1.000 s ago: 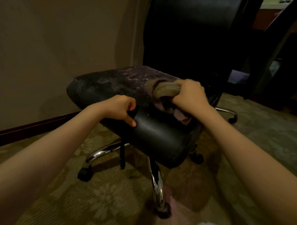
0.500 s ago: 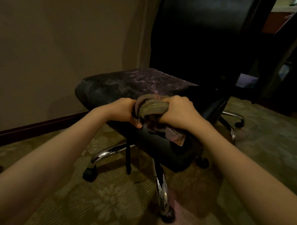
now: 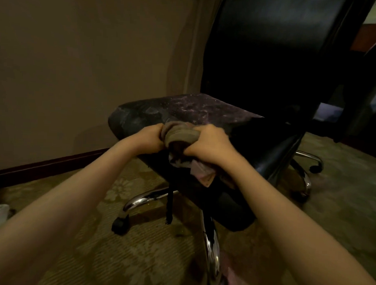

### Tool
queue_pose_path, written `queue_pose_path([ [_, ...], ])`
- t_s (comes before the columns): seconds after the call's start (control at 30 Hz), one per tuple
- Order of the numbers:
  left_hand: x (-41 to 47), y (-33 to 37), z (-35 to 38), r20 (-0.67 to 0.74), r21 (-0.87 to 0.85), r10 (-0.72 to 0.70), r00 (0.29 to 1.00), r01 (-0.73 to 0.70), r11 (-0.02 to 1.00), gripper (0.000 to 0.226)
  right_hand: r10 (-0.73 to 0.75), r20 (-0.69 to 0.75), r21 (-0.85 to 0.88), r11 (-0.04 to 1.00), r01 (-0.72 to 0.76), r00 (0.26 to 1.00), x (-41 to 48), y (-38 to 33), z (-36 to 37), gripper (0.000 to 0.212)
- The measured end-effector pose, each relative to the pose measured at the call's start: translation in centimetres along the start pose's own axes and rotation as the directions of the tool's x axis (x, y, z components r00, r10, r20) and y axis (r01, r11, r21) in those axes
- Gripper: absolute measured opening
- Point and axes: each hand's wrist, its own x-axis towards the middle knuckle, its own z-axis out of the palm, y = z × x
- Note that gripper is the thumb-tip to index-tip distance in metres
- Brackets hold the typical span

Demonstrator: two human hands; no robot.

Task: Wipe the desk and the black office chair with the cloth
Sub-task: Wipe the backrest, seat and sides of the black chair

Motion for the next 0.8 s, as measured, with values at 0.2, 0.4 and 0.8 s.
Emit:
queue_pose_path([
  [0.2,1.4,1.8,-0.1,-0.054,-0.092,0.046,0.997,-0.051,0.994,0.020,0.141,-0.385,-0.074,0.980,-0.183,0.912,2.4,6.4,-5.8,0.033],
  [0.4,2.9,3.8,1.7,0.006,0.029,0.035,0.999,-0.036,0.999,0.020,0.300,-0.299,-0.214,0.904,-0.370,0.906,2.9,13.0,-4.0,0.063],
  [0.8,3.1,0.0,0.6,-0.109,-0.097,-0.225,0.968,0.214,0.972,0.029,0.367,-0.299,-0.075,0.911,-0.405,0.881,9.2,6.0,-0.6,0.054],
])
